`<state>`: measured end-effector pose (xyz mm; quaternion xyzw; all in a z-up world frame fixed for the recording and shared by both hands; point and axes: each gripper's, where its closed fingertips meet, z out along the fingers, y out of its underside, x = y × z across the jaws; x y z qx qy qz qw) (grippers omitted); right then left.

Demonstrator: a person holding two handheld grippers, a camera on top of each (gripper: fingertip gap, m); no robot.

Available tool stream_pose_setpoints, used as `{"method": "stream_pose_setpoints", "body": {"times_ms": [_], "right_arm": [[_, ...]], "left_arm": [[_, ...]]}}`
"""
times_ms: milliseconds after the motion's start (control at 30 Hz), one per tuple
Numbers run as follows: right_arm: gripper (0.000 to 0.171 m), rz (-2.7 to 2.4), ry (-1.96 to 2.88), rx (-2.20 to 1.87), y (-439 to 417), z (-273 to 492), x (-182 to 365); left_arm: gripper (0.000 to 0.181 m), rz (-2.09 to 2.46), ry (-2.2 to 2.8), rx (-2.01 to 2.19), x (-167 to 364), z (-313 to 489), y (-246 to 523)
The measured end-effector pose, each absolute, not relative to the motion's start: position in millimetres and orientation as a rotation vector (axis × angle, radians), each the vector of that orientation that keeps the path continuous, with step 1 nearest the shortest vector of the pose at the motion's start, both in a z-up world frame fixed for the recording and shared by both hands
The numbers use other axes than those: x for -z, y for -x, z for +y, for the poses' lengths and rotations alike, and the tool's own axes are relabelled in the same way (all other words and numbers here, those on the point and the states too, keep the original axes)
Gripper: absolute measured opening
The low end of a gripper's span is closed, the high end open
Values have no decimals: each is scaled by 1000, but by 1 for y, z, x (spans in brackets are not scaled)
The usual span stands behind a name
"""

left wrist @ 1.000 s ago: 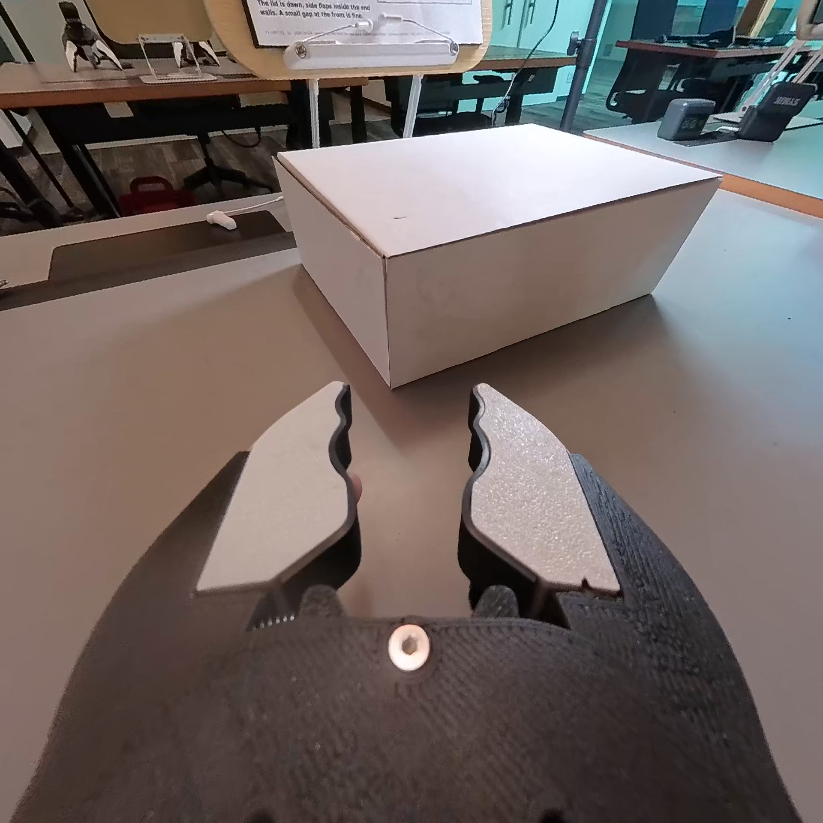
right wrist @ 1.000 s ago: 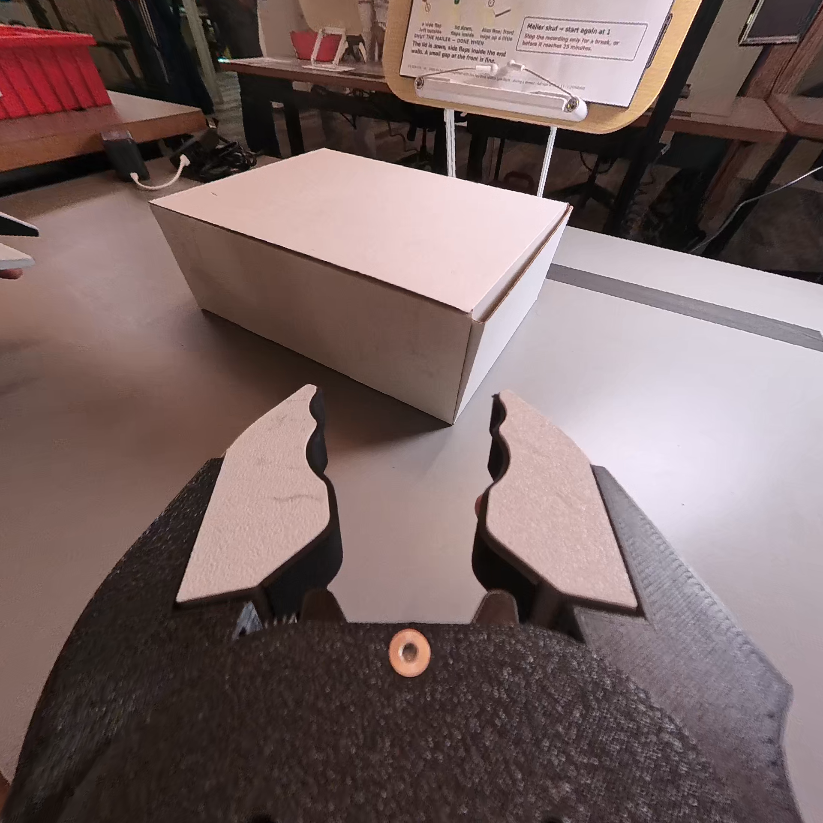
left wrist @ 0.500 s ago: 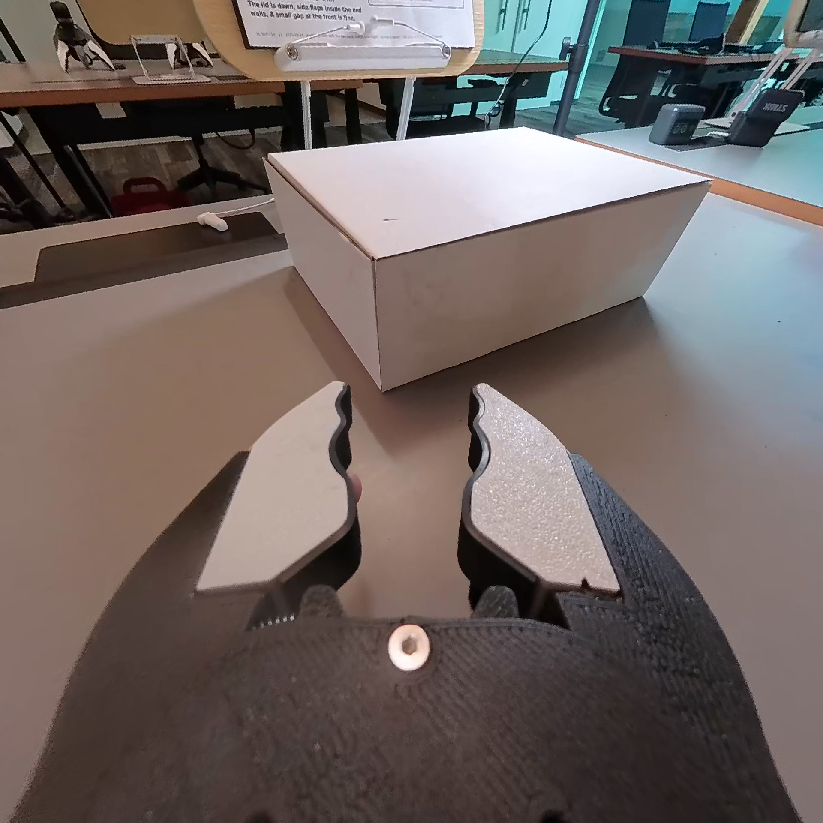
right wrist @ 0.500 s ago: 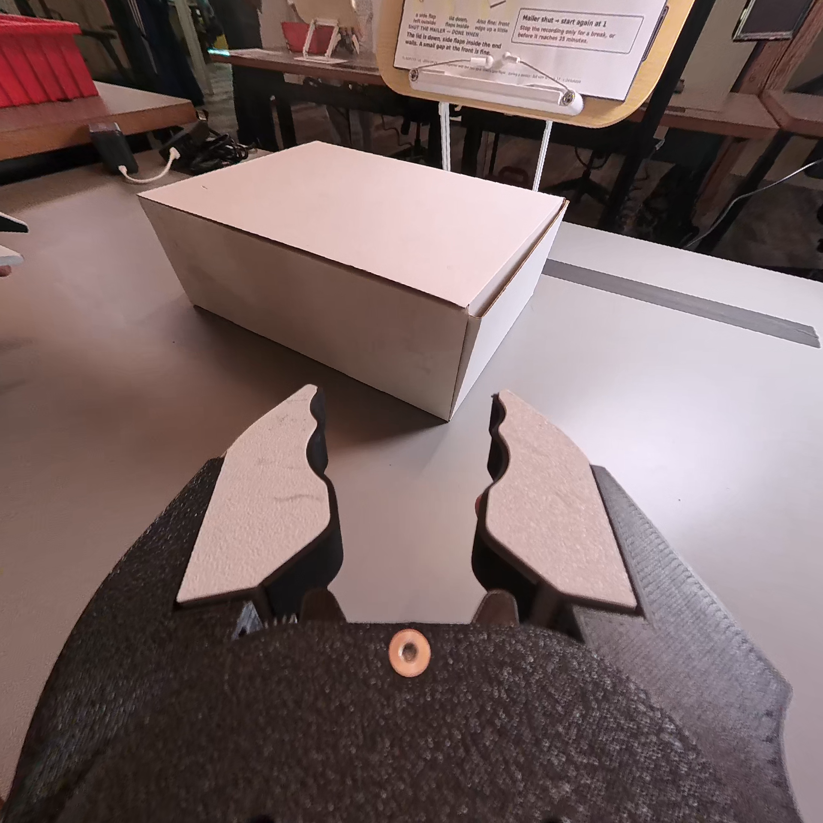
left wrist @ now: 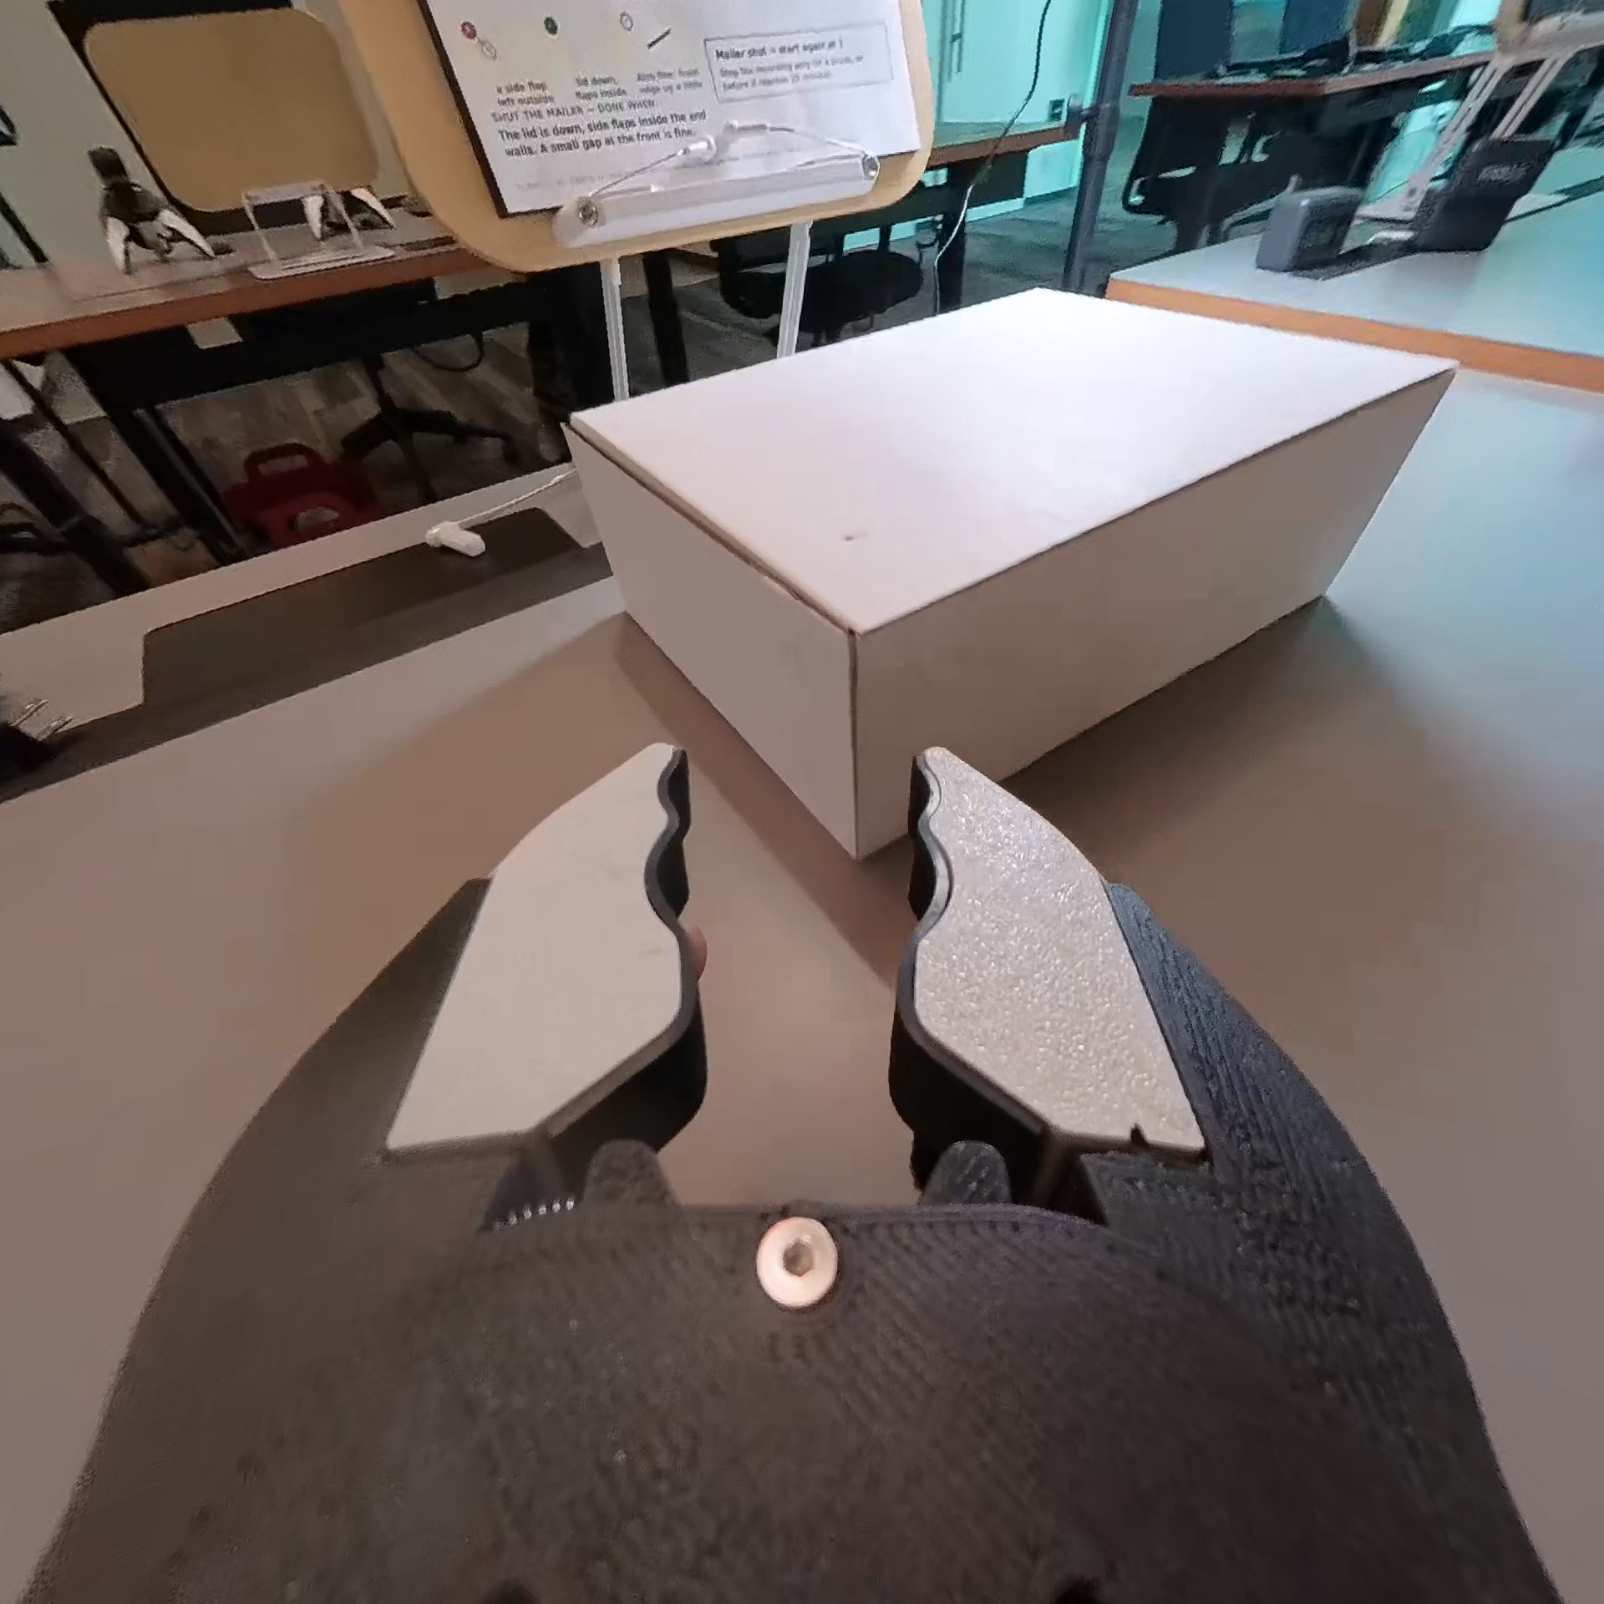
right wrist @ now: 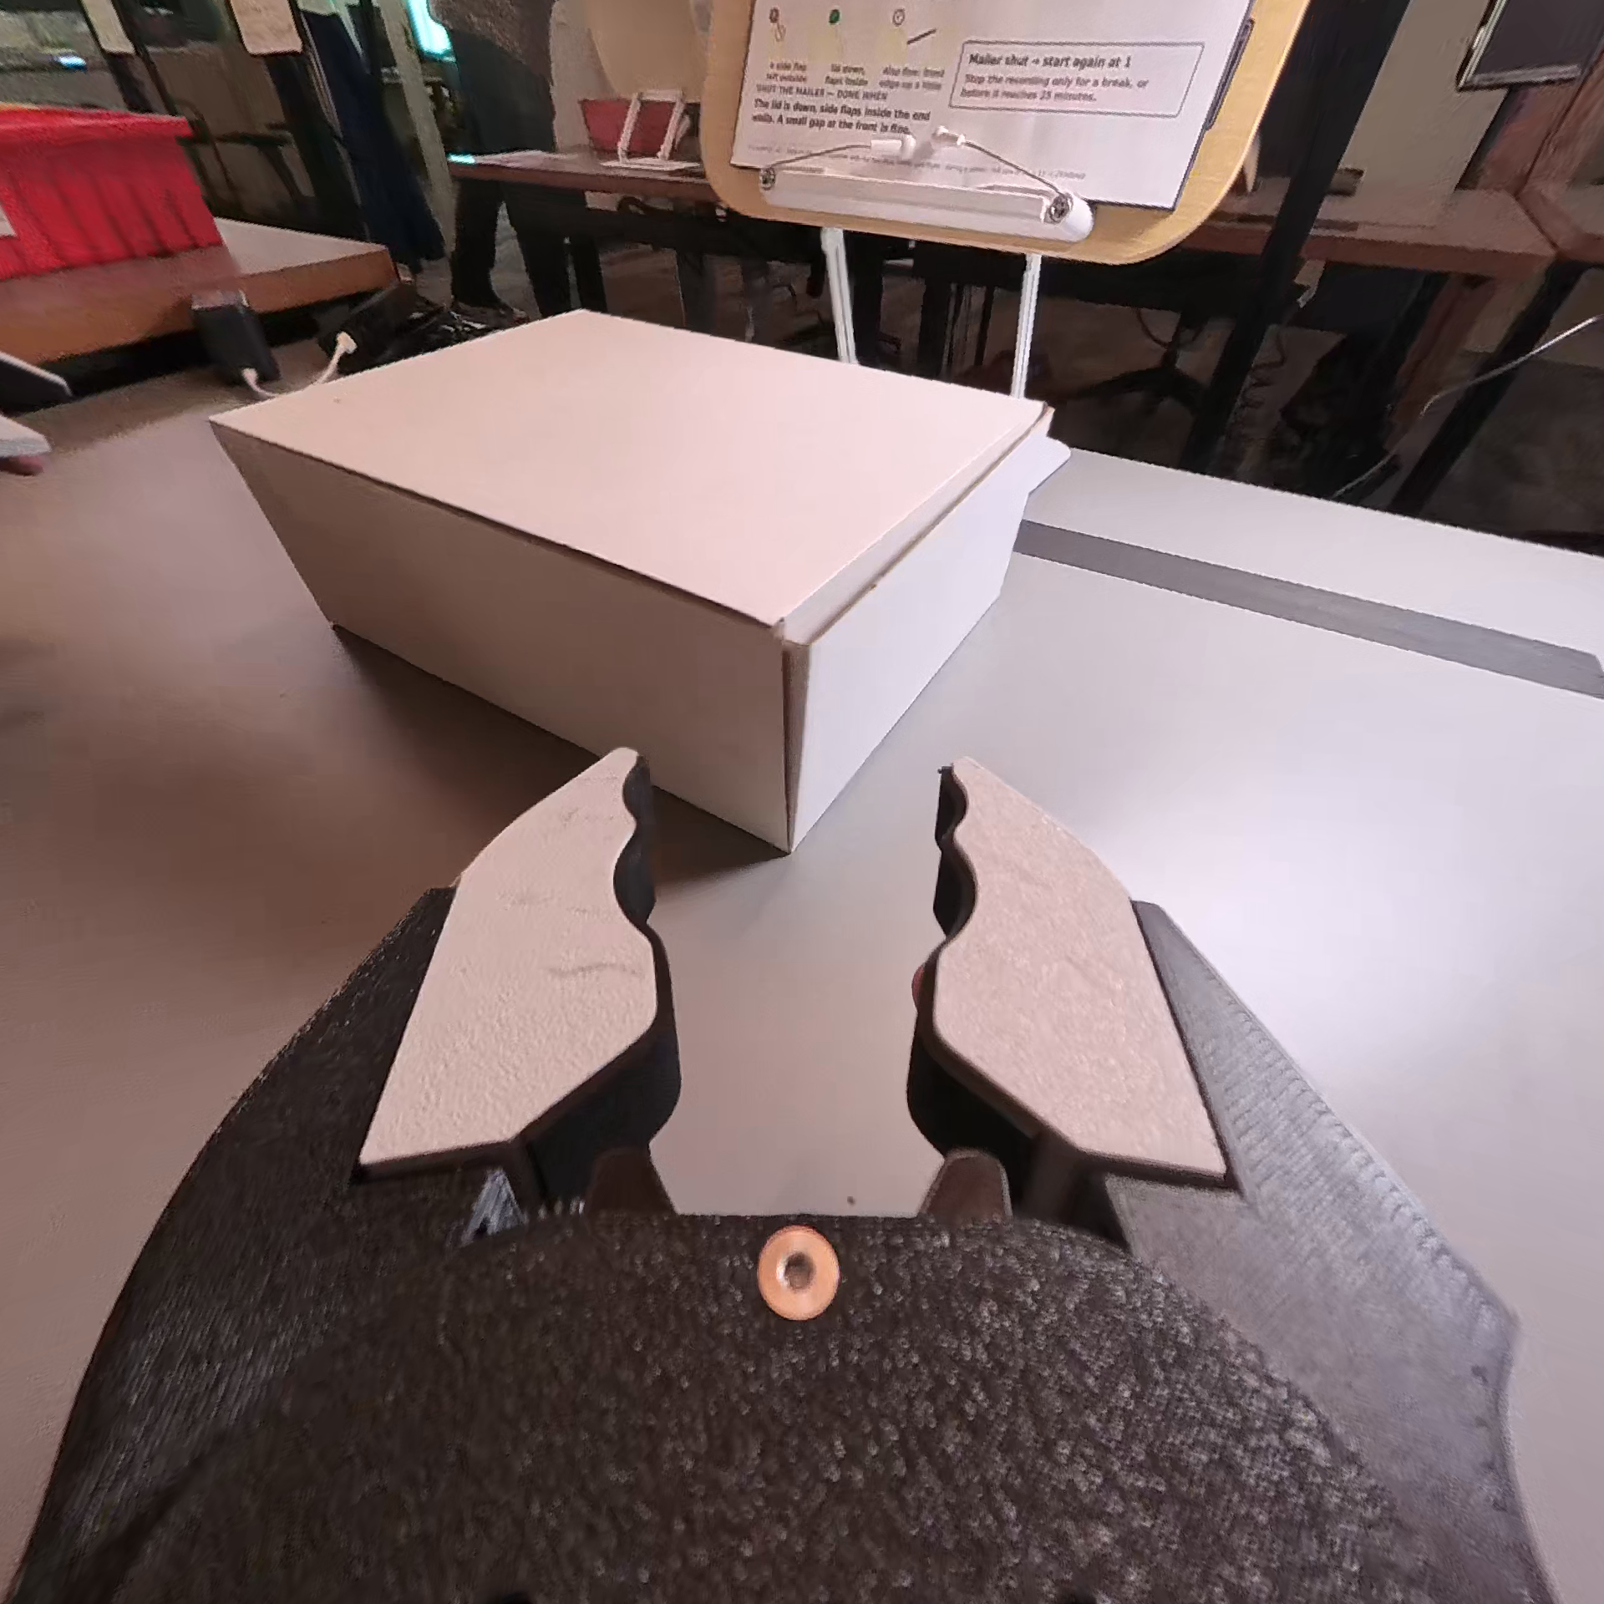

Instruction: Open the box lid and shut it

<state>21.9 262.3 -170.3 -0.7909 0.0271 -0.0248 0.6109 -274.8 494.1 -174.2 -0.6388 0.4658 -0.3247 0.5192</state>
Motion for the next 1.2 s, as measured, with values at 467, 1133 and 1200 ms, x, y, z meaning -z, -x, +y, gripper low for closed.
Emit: {"method": "stream_pose_setpoints", "body": {"times_ms": [467, 1133, 1200], "right_arm": [[60, -468, 1835, 238, -14, 326, 170], [77, -193, 1975, -267, -81, 397, 137], [73, -114, 2005, -260, -100, 416, 138]], "left_arm": [[53, 1448, 1241, 751, 165, 507, 214], [45, 2036, 869, 211, 165, 436, 103], [42, 2066, 878, 223, 166, 431, 92]]}}
